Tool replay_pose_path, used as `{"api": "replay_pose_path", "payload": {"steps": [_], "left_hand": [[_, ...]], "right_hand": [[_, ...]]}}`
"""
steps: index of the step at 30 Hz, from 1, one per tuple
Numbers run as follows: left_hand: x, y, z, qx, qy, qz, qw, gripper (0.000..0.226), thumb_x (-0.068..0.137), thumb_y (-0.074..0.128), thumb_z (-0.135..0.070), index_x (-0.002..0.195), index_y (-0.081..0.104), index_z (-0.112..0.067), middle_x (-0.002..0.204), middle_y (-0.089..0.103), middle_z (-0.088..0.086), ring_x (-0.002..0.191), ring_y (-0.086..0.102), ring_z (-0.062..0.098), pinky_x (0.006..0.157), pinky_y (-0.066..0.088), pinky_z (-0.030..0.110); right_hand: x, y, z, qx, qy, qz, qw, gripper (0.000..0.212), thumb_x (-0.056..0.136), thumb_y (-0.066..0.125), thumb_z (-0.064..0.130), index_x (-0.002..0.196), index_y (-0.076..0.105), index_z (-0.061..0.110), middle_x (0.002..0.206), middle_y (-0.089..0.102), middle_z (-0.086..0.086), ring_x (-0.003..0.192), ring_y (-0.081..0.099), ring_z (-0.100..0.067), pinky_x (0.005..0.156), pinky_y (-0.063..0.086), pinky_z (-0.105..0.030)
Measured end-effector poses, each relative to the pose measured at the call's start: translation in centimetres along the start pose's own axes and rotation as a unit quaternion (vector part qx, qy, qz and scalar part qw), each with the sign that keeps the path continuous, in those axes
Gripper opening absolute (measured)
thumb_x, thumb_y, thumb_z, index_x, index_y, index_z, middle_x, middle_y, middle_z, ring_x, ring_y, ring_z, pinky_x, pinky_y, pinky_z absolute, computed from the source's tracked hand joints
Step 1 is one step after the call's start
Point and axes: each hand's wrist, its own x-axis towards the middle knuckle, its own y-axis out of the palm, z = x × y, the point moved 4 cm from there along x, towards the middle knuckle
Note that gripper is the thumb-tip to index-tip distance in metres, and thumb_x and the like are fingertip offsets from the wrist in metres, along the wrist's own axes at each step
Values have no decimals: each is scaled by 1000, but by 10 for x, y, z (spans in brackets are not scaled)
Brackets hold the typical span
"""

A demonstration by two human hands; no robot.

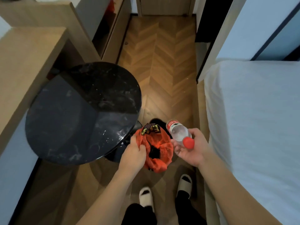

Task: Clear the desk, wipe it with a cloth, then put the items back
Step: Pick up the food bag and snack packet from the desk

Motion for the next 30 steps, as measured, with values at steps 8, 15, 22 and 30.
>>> {"api": "replay_pose_path", "payload": {"steps": [8, 15, 22, 30], "left_hand": [[166, 102, 56, 158, -37, 11, 987, 22, 97, 42, -33, 117, 48, -25, 112, 69, 15, 107, 63, 37, 88, 48, 39], [308, 190, 124, 183, 48, -125, 974, 44, 94, 48, -34, 138, 44, -33, 116, 65, 8, 104, 62, 35, 84, 47, 38], [402, 252, 154, 335, 153, -136, 919, 36, 92, 48, -44, 121, 51, -24, 99, 63, 9, 97, 61, 35, 70, 41, 35], [447, 295, 182, 382, 89, -5, 920, 57, 94, 50, -53, 140, 41, -21, 133, 52, 16, 119, 56, 39, 91, 46, 40]], "right_hand": [[217, -84, 28, -166, 22, -31, 985, 41, 96, 44, 35, 111, 59, 0, 82, 66, -21, 61, 54, -20, 60, 43, -29], [410, -146, 18, -381, -29, 47, 923, 44, 95, 42, 38, 115, 60, 3, 87, 66, -21, 51, 53, -20, 43, 41, -22], [477, -131, 24, -688, -188, 50, 699, 56, 71, 56, 62, 101, 64, 15, 89, 66, -14, 72, 61, -31, 67, 43, -37], [483, -119, 3, -762, -113, 64, 634, 50, 75, 59, 58, 95, 62, 12, 87, 66, -11, 71, 66, -28, 62, 53, -37]]}}
